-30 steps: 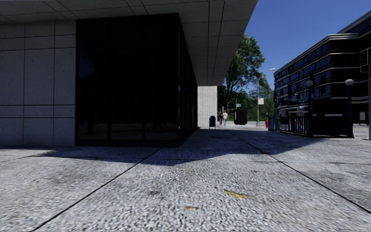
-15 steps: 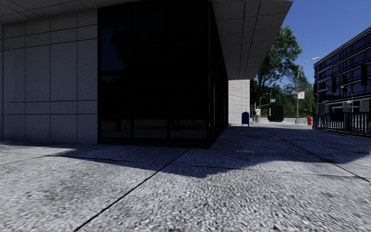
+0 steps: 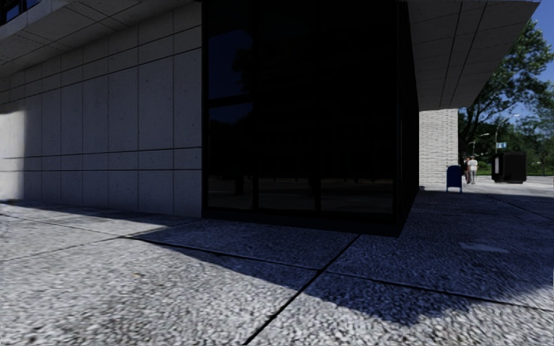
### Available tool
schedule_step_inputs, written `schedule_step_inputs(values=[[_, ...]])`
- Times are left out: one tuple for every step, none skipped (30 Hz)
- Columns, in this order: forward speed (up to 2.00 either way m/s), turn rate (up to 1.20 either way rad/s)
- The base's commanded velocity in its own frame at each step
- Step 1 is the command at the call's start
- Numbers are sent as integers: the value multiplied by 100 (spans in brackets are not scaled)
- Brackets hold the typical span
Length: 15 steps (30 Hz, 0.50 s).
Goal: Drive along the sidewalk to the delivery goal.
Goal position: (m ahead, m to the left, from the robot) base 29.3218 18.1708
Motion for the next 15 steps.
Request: schedule_step_inputs(values=[[173, 58], [173, 58], [175, 58], [178, 58], [180, 58], [180, 58], [181, 58], [181, 58], [181, 58], [182, 59], [182, 59], [182, 61], [182, 64], [182, 67], [182, 67]])
